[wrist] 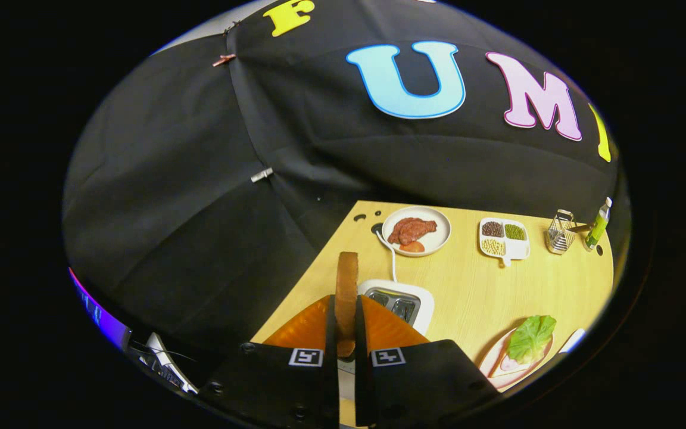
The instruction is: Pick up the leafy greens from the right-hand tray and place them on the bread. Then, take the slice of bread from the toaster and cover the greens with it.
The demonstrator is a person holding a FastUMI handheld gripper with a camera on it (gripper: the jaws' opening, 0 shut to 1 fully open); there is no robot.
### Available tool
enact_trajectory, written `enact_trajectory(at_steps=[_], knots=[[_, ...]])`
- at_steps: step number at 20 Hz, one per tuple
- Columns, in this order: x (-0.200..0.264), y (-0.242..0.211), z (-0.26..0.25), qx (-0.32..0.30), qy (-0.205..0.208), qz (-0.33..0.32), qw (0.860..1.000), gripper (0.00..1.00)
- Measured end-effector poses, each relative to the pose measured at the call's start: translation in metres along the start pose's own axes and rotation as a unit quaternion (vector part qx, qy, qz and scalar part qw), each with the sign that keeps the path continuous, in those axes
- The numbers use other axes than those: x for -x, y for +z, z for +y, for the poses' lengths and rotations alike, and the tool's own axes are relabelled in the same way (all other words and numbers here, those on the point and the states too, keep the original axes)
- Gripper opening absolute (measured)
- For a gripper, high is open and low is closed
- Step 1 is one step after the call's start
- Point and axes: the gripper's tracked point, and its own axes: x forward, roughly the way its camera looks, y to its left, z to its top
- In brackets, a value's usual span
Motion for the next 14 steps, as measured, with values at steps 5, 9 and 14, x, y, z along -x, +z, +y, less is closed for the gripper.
enact_trajectory(at_steps=[5,9,14], knots=[[0.028,0.031,-0.046,-0.025,-0.013,-0.031,0.999,0.15],[0.04,0.02,-0.098,-0.057,-0.028,-0.026,0.998,0.15],[0.053,-0.011,-0.179,-0.076,-0.073,-0.016,0.994,0.15]])
